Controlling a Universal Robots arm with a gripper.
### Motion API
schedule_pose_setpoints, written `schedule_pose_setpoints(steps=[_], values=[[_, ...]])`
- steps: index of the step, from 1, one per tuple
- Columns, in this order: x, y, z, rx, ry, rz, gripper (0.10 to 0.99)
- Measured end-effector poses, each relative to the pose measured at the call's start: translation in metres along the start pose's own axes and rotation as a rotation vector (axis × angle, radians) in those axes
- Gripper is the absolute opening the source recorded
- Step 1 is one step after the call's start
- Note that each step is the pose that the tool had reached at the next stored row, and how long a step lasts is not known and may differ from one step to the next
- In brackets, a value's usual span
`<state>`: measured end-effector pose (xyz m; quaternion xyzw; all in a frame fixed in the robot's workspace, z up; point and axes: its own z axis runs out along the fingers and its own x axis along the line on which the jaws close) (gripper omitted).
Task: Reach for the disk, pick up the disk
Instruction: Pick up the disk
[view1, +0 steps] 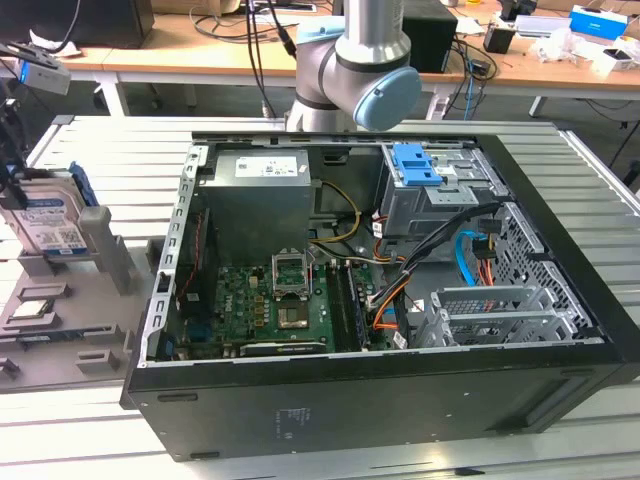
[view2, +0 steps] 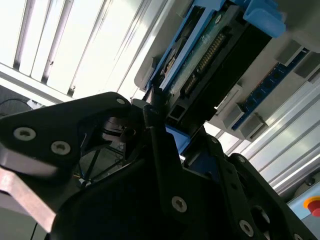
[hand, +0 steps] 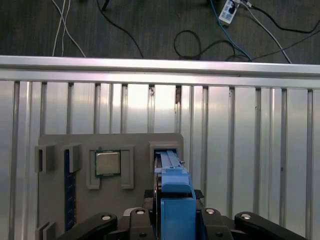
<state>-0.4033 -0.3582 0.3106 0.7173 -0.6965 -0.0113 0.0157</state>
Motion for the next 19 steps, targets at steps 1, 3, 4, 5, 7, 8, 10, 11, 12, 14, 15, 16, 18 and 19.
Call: schedule_pose_setpoints(steps=[1, 3, 4, 5, 7, 8, 10, 11, 12, 14, 15, 16, 18, 19], values=[[-0.0001, 0.0001, -0.0034, 0.0, 0.0, 0.0, 0.365], [-0.0002, 0.0002, -0.0061, 0.0, 0.0, 0.0, 0.365], [-0.0003, 0.0002, -0.008, 0.0, 0.0, 0.0, 0.365], [-0.0004, 0.0002, -0.0096, 0.0, 0.0, 0.0, 0.365], [-0.0006, 0.0004, -0.0161, 0.0, 0.0, 0.0, 0.365], [-0.0006, 0.0004, -0.0181, 0.0, 0.0, 0.0, 0.365], [-0.0008, 0.0005, -0.0246, 0.0, 0.0, 0.0, 0.365], [-0.0008, 0.0005, -0.026, 0.0, 0.0, 0.0, 0.365], [-0.0008, 0.0005, -0.0276, 0.0, 0.0, 0.0, 0.365], [-0.0009, 0.0006, -0.0317, 0.0, 0.0, 0.0, 0.365], [-0.0009, 0.0006, -0.0331, 0.0, 0.0, 0.0, 0.365], [-0.001, 0.0007, -0.0361, 0.0, 0.0, 0.0, 0.365], [-0.001, 0.0008, -0.0416, 0.0, 0.0, 0.0, 0.365], [-0.001, 0.0009, -0.0439, 0.0, -0.0001, 0.0, 0.365]])
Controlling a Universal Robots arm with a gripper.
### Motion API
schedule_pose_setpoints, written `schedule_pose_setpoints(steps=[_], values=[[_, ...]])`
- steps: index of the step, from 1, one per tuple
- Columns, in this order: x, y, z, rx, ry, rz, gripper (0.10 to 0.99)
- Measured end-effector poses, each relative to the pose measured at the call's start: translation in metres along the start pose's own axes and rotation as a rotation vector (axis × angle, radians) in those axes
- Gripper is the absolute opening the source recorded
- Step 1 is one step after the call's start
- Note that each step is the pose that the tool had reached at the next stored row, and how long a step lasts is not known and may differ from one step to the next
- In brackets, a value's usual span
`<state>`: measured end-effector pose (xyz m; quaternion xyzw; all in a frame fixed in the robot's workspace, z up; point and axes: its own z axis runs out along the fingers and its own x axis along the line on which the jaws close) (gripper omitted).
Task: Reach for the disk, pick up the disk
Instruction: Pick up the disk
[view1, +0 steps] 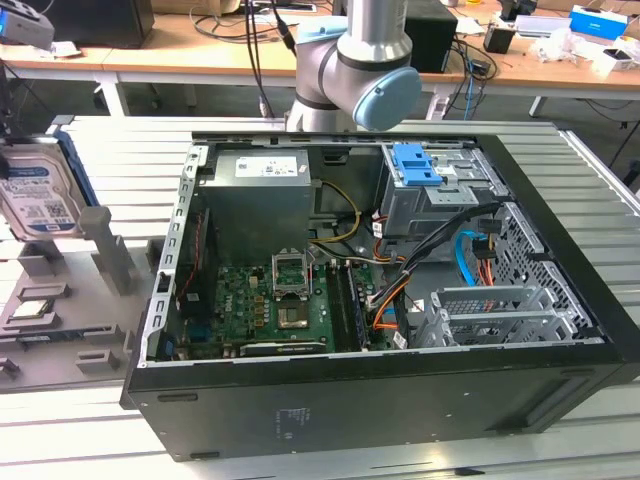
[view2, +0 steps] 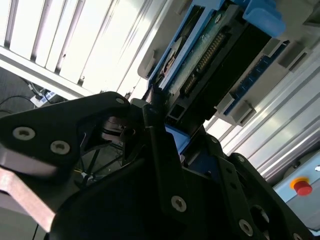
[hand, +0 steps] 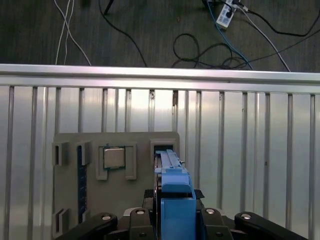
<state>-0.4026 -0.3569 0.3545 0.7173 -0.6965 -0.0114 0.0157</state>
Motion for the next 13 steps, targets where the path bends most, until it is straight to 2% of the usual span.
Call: schedule_pose_setpoints(steps=[13], values=[[0.0001, 0.0005, -0.0191, 0.0, 0.0, 0.0, 0.365]])
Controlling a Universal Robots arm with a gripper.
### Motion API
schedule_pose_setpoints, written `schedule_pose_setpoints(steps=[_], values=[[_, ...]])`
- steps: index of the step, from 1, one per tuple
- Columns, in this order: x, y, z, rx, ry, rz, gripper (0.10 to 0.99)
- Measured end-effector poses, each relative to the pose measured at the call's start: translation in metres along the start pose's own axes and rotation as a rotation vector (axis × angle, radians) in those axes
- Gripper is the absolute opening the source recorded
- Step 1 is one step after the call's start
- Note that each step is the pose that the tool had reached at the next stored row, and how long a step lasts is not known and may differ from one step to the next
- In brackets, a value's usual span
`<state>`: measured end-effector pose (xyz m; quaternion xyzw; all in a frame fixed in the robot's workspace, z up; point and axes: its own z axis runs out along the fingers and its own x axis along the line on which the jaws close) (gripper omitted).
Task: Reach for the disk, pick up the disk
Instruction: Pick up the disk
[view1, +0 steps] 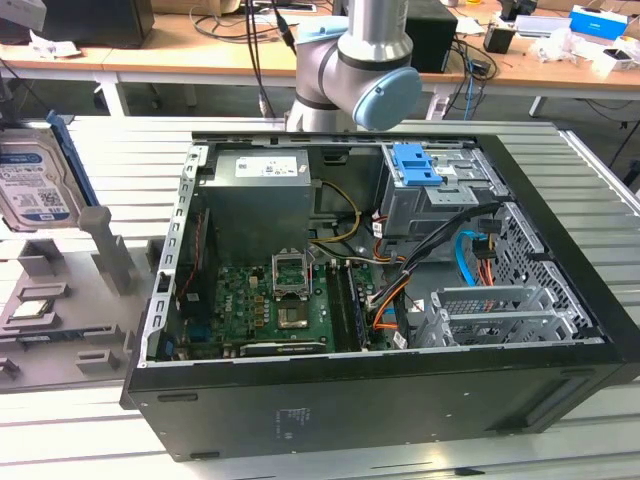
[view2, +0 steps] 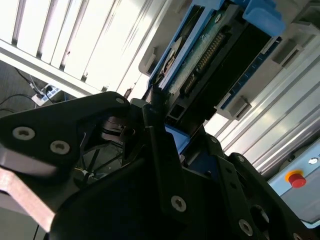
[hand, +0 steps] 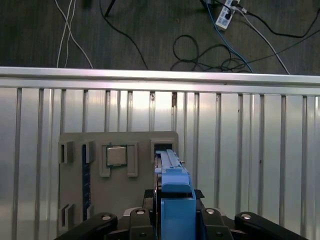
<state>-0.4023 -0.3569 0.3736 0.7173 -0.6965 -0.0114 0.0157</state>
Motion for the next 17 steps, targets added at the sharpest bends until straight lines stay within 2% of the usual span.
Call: schedule_pose_setpoints(steps=[4, 13, 14, 17], values=[[-0.0001, 0.0, -0.0083, 0.0, 0.0, 0.0, 0.365], [-0.0005, 0.0, -0.0218, 0.0, 0.0, 0.0, 0.365], [-0.0007, 0.0, -0.0277, 0.0, 0.0, 0.0, 0.365], [-0.0007, 0.0002, -0.033, 0.0, 0.0001, 0.0, 0.365]])
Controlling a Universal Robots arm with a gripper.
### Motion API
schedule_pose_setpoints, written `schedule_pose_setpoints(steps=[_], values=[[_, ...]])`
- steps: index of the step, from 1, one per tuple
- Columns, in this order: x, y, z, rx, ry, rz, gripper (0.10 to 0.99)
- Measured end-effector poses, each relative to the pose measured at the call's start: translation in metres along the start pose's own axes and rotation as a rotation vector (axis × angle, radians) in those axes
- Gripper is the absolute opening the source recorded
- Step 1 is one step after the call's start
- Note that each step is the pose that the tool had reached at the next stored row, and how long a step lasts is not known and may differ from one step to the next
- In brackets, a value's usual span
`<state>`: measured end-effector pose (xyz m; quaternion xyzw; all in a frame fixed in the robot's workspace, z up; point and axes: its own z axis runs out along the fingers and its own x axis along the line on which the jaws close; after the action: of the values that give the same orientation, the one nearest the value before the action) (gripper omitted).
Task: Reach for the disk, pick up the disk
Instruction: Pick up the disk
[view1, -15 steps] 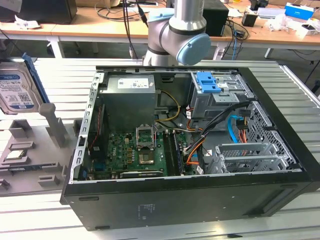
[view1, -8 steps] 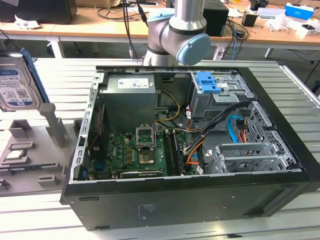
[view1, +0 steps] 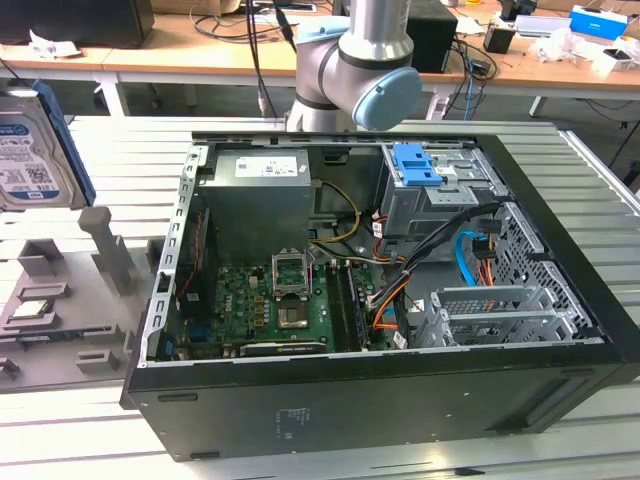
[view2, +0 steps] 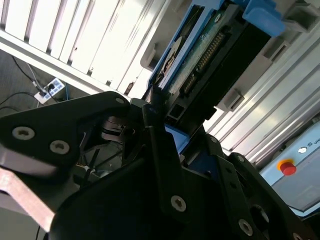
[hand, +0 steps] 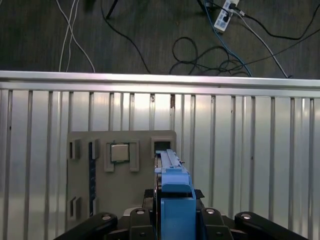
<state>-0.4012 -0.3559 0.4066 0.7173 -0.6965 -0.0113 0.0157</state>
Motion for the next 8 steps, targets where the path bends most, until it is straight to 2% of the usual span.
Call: schedule_pose_setpoints(steps=[5, 8], values=[[-0.0001, 0.0002, -0.0097, 0.0, 0.0, 0.0, 0.365], [-0.0001, 0.0005, -0.0181, 0.0, -0.0001, 0.0, 0.365]])
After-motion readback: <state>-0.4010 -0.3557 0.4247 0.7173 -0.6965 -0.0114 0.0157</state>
